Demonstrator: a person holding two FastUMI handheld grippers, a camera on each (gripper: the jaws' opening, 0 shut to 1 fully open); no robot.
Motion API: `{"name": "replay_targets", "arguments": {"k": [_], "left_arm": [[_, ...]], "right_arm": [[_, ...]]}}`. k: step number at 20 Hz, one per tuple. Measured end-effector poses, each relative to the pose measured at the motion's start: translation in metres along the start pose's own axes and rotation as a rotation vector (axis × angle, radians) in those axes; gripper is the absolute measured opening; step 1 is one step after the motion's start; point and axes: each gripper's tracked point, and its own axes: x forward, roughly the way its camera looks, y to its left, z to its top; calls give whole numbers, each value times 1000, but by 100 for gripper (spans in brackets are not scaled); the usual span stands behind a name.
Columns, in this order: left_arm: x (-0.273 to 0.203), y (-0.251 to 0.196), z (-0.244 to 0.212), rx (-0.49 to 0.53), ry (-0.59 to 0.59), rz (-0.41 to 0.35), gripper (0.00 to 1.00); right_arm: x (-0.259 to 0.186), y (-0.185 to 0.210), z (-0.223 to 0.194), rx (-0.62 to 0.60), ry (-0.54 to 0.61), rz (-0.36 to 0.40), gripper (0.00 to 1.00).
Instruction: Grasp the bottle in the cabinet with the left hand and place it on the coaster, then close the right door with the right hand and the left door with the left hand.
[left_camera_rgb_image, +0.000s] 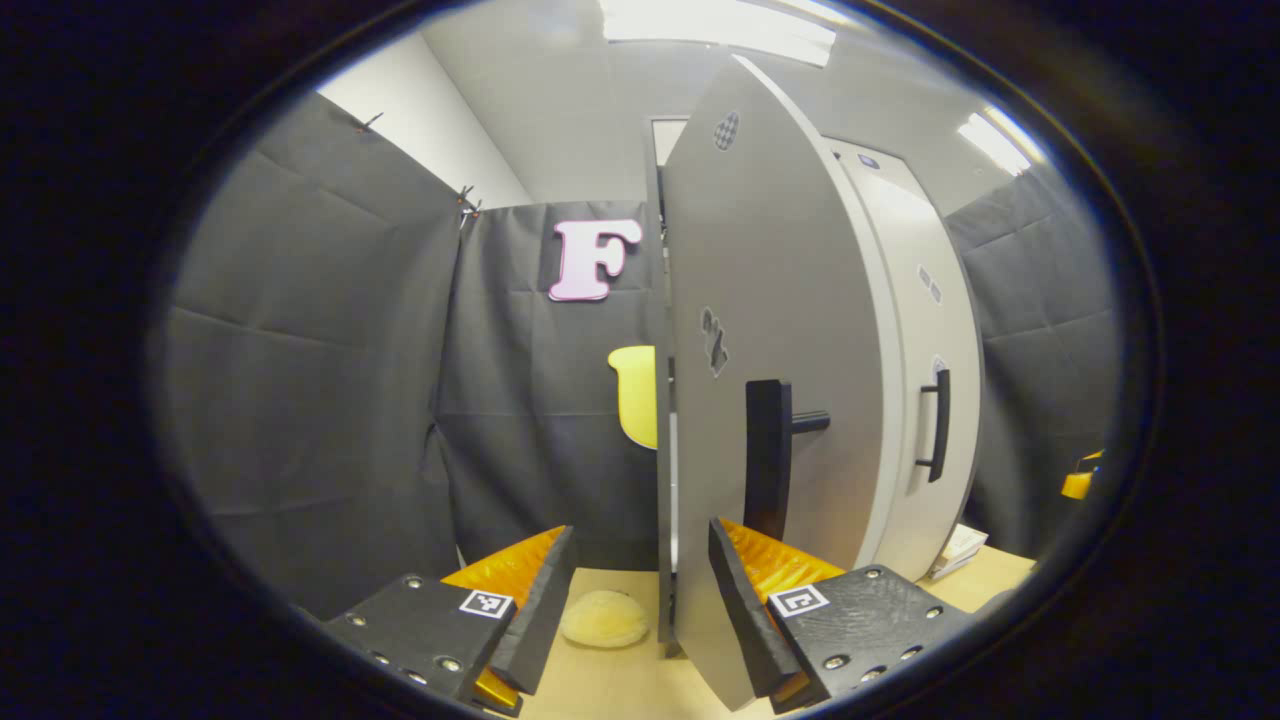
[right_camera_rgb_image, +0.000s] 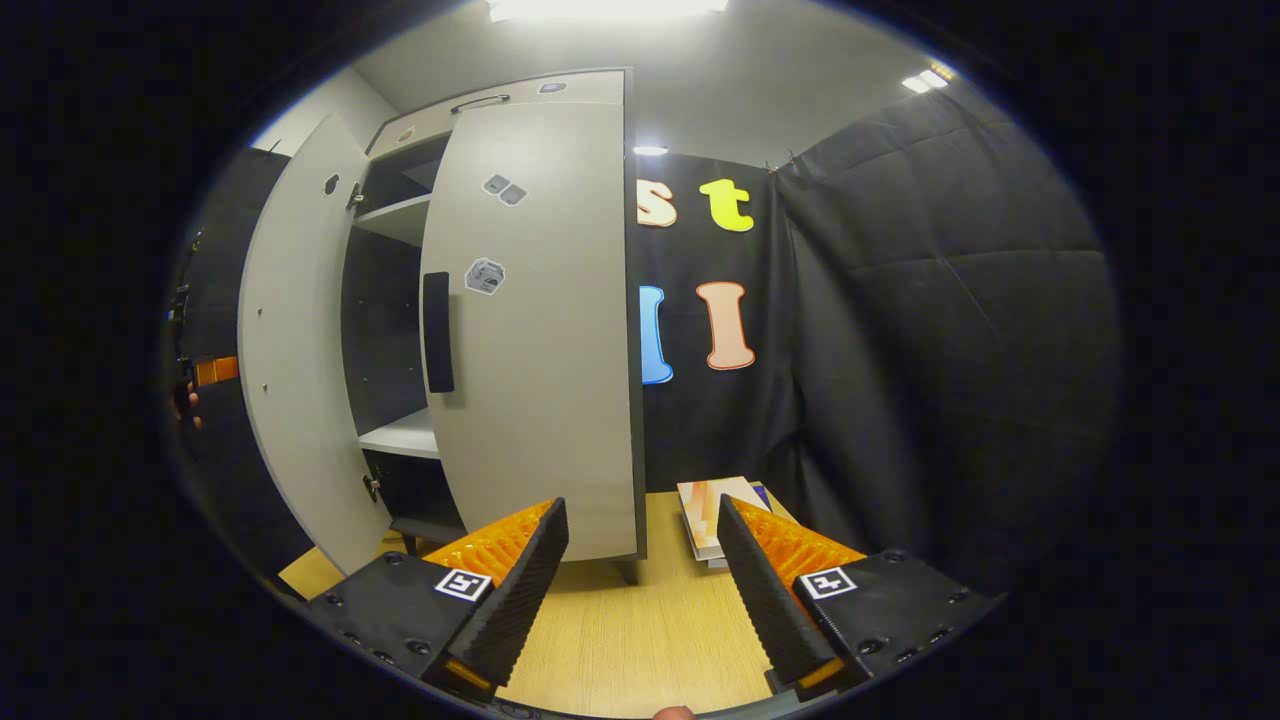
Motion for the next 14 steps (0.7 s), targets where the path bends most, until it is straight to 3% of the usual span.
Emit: {"name": "replay_targets", "arguments": {"k": [1, 2, 8, 9, 10, 13, 14], "left_arm": [[1, -7, 0, -3, -2, -8, 77], [1, -13, 0, -9, -4, -15, 77], [7, -40, 0, -29, -10, -43, 79], [7, -45, 0, -29, -10, -47, 79], [9, -49, 0, -29, -11, -52, 78], [15, -61, -2, -36, -11, -68, 78], [17, -65, -3, -42, -8, -75, 79]], "right_arm": [[-1, -2, 0, -7, 1, -3, 92], [-3, -6, -1, -16, 2, -6, 96], [-8, -24, 0, -23, -1, -28, 96], [-8, -26, 0, -19, -1, -30, 92], [-10, -28, 0, -17, -2, -33, 96], [-12, -34, -2, -23, 1, -43, 92], [-13, -37, -4, -25, 3, -47, 96]]}}
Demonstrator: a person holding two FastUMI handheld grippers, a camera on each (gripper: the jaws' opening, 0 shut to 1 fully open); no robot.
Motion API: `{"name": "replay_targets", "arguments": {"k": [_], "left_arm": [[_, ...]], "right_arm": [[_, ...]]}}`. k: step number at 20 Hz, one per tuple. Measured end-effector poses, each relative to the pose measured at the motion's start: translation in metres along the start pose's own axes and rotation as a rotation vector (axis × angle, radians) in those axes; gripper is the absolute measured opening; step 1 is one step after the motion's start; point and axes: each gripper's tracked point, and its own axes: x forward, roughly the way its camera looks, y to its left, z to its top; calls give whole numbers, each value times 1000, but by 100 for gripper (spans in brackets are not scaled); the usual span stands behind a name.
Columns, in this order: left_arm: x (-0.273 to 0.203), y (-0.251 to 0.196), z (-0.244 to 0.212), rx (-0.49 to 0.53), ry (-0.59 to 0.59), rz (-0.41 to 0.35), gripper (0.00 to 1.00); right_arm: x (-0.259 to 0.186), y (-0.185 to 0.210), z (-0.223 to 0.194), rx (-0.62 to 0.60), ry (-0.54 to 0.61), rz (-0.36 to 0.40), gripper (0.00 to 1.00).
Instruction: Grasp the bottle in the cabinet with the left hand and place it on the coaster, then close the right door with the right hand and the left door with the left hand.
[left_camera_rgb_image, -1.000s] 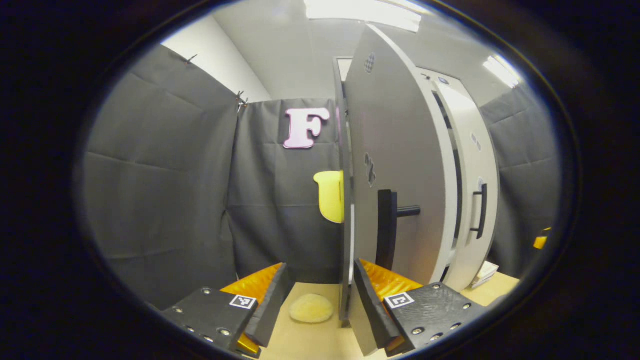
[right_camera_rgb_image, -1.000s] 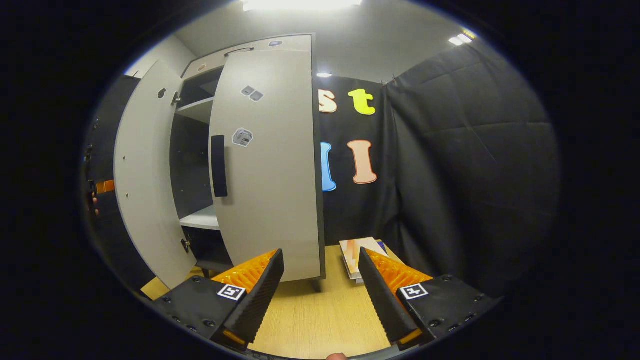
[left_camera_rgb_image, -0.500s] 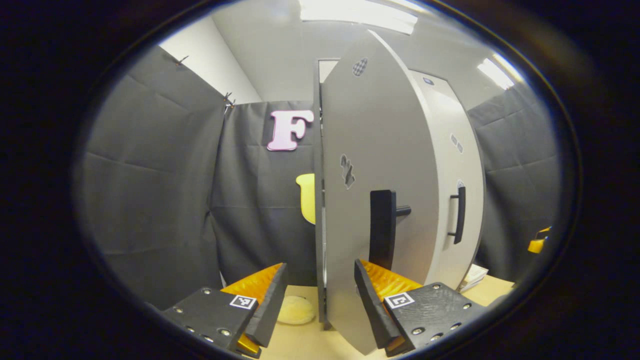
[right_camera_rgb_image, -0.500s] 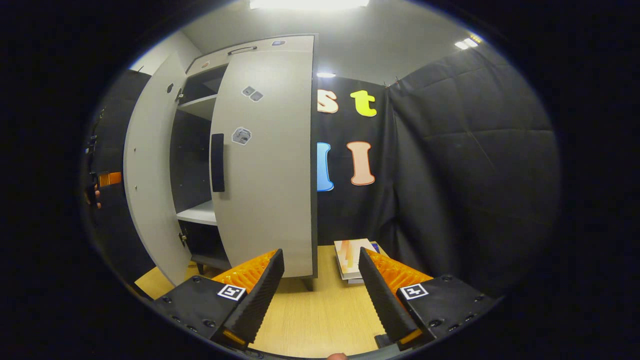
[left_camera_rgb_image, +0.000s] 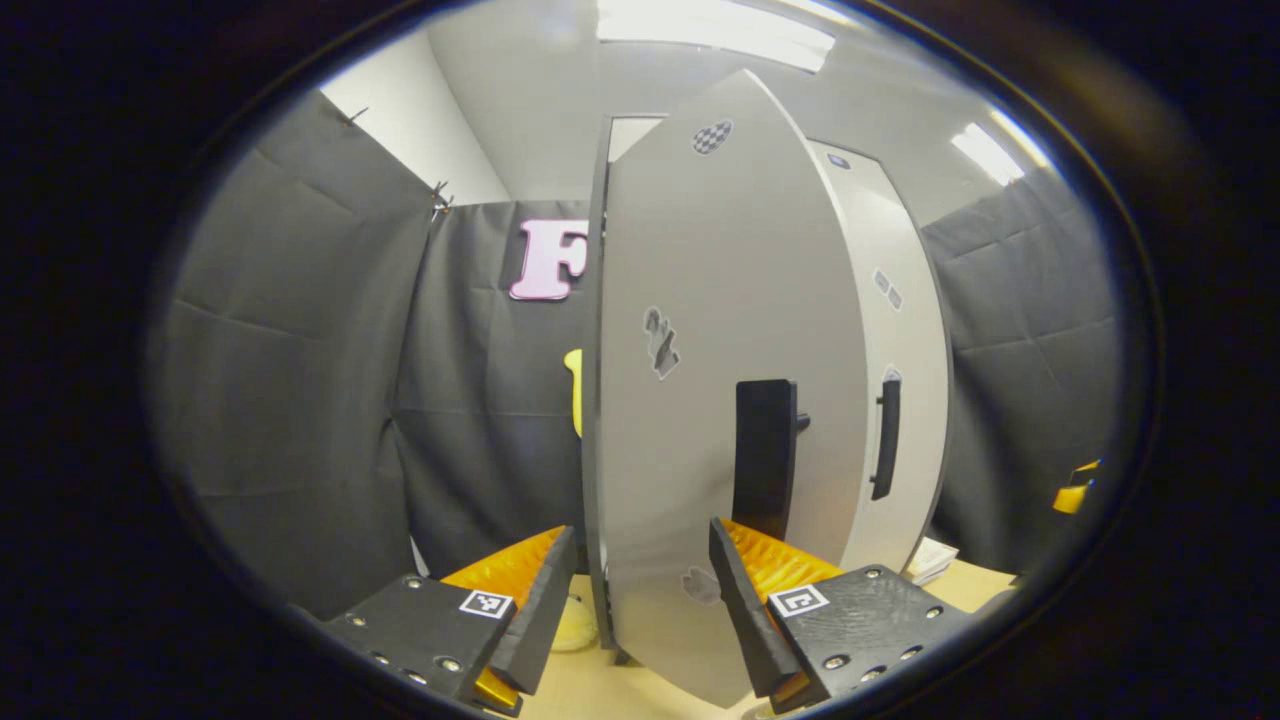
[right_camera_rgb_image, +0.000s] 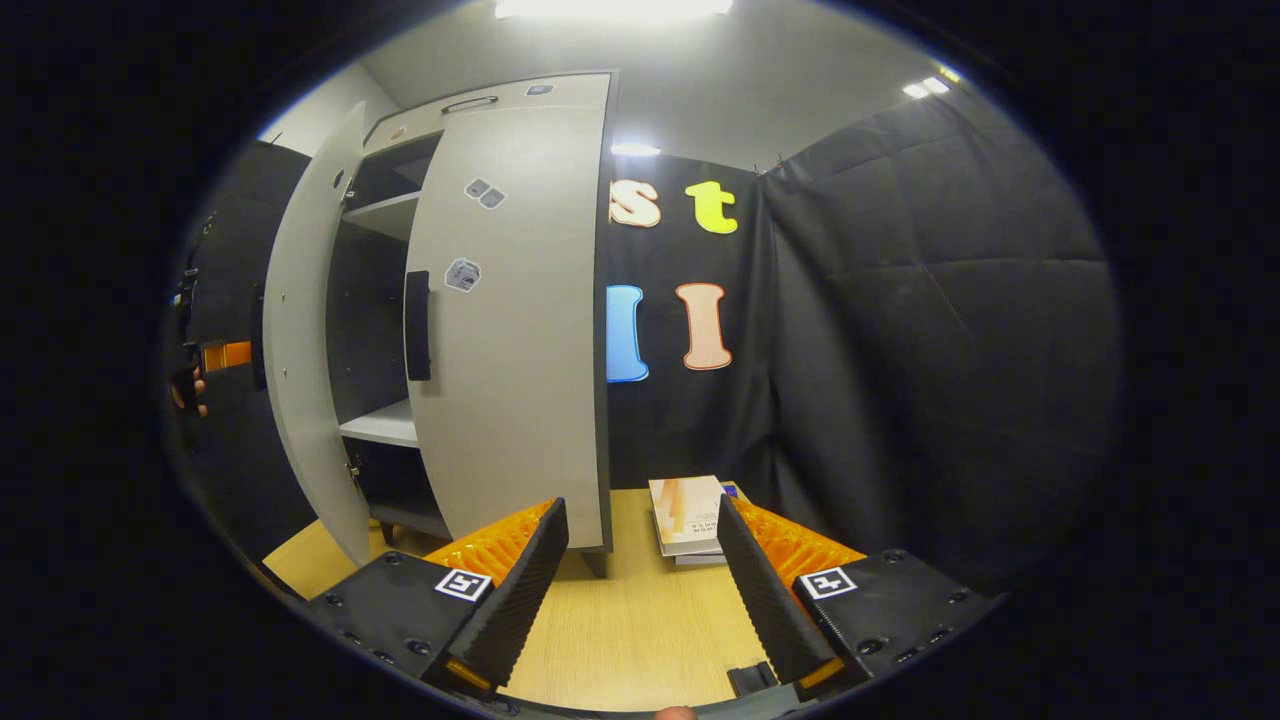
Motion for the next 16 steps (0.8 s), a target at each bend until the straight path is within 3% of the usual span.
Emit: {"name": "replay_targets", "arguments": {"k": [4, 5, 6, 9, 11, 16], "left_arm": [[9, -22, -9, -8, 11, -32, 78], [13, -26, -10, -7, 11, -38, 78], [17, -29, -10, -6, 10, -44, 78], [30, -44, -14, -12, 20, -61, 78], [40, -58, -19, -20, 27, -81, 79], [49, -61, -22, -17, 28, -54, 78]], "right_arm": [[-3, -11, -1, 6, 0, -15, 96], [-3, -13, -3, 6, 1, -20, 92], [-4, -17, -3, 4, 3, -26, 96], [-6, -23, -5, 9, 9, -40, 92], [-8, -27, -7, 12, 12, -46, 96], [-13, -37, -6, 7, 17, -51, 92]]}}
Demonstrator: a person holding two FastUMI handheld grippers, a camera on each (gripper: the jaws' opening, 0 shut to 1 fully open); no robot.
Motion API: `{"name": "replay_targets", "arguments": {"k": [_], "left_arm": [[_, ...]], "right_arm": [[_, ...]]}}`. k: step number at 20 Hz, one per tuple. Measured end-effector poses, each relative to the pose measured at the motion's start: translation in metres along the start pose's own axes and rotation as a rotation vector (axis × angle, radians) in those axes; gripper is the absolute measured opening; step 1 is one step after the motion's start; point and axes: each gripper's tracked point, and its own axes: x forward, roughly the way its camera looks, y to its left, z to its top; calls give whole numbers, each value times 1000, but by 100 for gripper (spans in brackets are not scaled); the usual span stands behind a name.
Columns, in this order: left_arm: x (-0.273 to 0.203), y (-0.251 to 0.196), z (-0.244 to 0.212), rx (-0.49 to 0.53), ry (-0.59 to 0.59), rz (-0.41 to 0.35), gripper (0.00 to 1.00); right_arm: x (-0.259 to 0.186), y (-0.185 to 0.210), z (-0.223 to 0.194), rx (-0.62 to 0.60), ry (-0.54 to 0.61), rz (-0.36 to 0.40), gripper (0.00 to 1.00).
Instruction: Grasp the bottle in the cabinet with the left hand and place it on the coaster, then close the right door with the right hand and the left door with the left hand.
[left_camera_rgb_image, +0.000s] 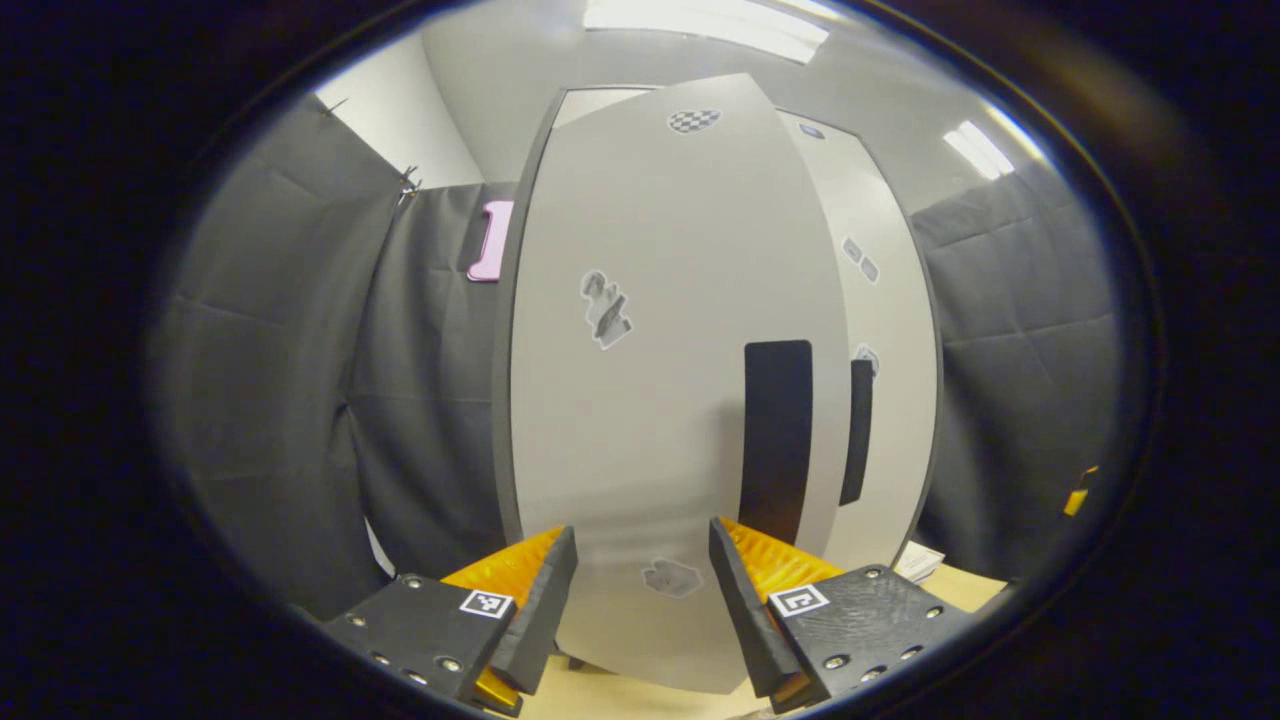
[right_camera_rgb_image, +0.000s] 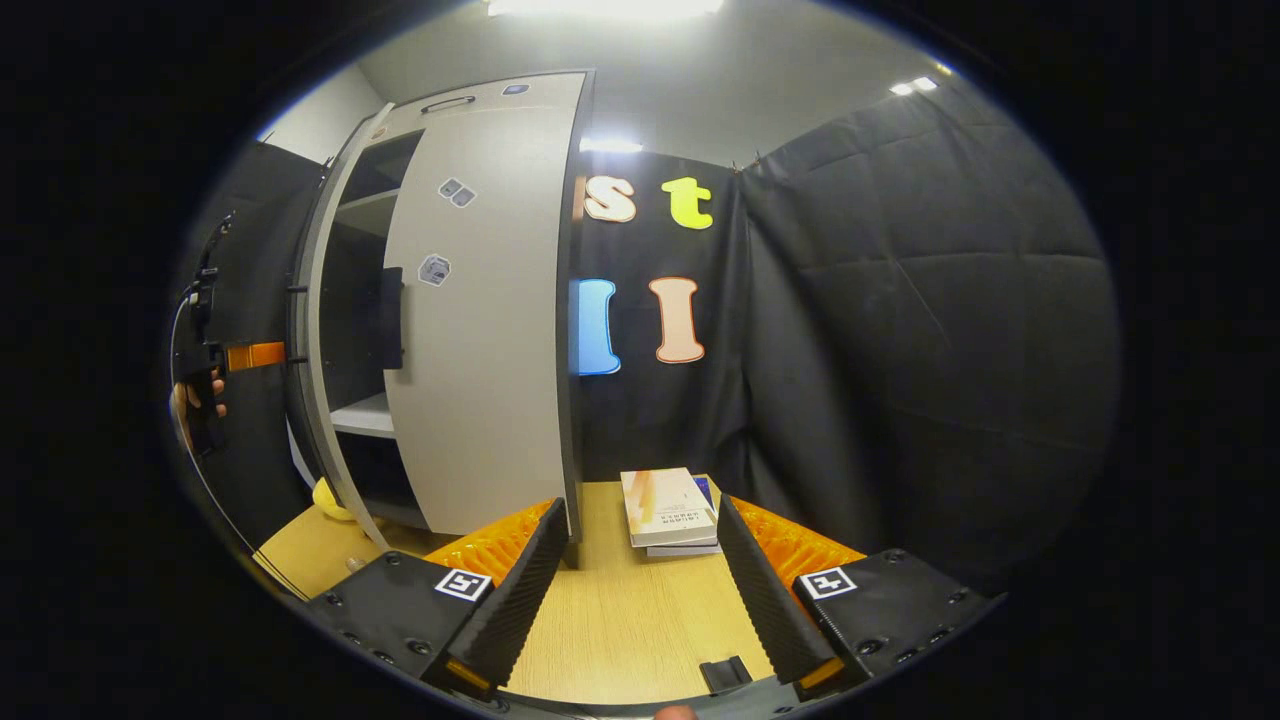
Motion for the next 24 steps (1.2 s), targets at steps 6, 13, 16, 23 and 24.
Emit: {"name": "replay_targets", "arguments": {"k": [6, 13, 16, 23, 24], "left_arm": [[-7, 0, -1, 19, -4, 21, 79], [-64, 12, 3, 79, -35, 124, 78], [-97, 18, 4, 132, -34, 176, 77], [-161, 39, 10, 169, -38, 248, 78], [-168, 42, 11, 179, -42, 251, 78]], "right_arm": [[0, -2, -1, 16, -2, 22, 96], [14, 7, 18, 30, -50, 133, 96], [18, 11, 27, 30, -67, 187, 96], [2, 29, 46, 26, -113, 236, 96], [-2, 32, 49, 25, -120, 235, 96]]}}
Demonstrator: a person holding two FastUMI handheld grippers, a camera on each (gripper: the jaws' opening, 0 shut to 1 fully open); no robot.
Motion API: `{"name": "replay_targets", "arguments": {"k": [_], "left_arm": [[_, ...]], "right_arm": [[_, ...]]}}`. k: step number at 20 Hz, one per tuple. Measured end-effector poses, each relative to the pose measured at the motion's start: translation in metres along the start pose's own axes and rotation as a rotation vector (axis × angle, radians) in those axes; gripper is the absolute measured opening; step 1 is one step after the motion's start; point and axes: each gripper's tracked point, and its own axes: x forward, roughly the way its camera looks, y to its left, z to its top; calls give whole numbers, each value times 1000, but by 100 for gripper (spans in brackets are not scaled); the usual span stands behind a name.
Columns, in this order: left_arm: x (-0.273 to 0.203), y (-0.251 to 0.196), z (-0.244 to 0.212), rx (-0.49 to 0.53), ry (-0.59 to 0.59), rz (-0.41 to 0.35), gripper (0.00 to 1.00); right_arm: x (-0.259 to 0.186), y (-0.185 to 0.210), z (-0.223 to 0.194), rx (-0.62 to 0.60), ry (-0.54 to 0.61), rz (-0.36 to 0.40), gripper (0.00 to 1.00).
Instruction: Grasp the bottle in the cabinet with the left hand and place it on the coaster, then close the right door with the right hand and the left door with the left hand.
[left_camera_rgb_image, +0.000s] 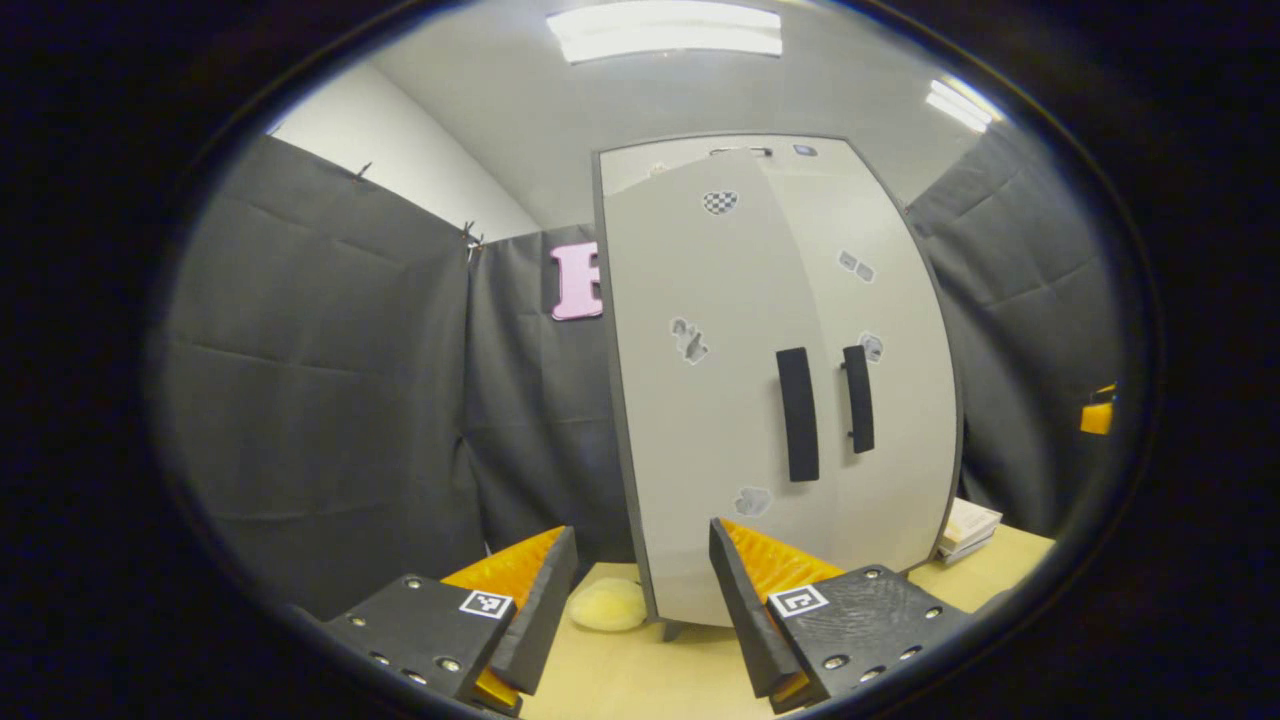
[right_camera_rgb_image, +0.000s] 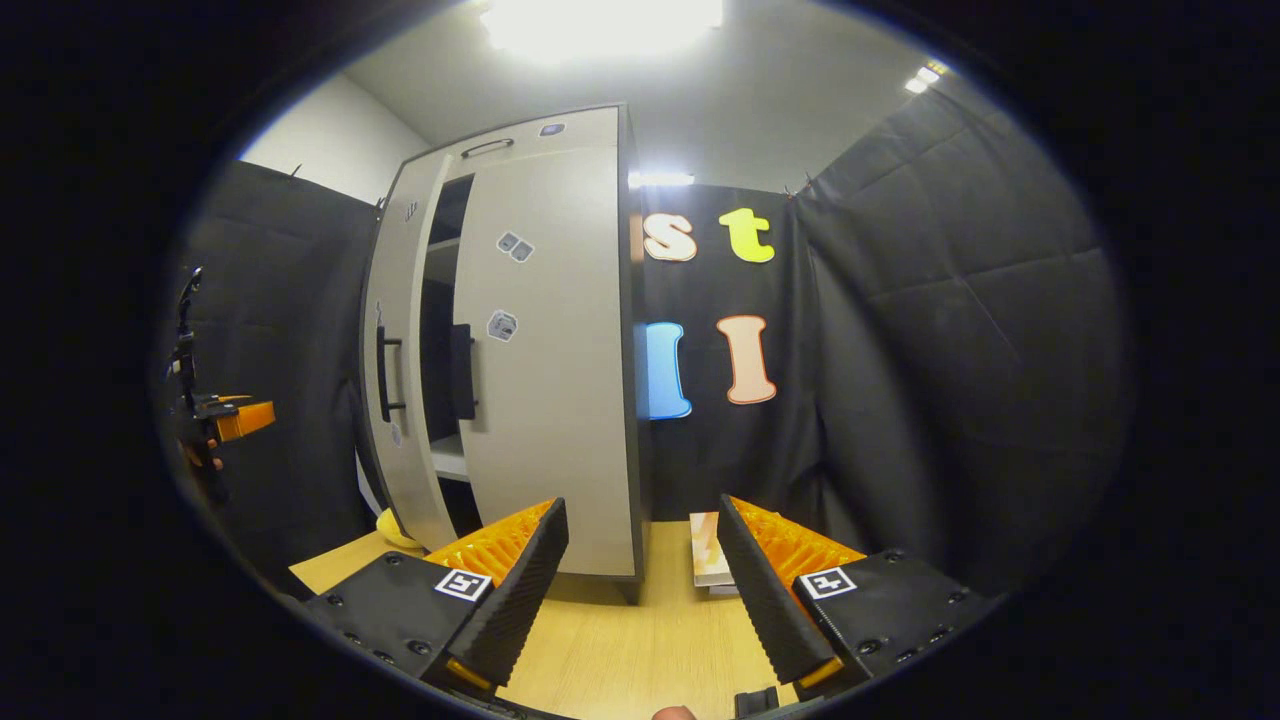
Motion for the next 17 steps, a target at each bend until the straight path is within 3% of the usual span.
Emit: {"name": "replay_targets", "arguments": {"k": [6, 7, 8, 9, 17], "left_arm": [[-32, 24, -4, 30, -5, 7, 79], [-36, 27, -4, 34, -4, 5, 78], [-41, 30, -7, 34, -3, 4, 78], [-45, 32, -10, 32, 1, 1, 78], [-70, 49, -18, 2, -6, 16, 78]], "right_arm": [[-20, 24, 10, 18, -23, -4, 96], [-23, 28, 12, 22, -31, -7, 92], [-27, 32, 14, 25, -37, -9, 96], [-30, 34, 15, 24, -39, -13, 92], [-50, 51, 18, 10, -49, -30, 96]]}}
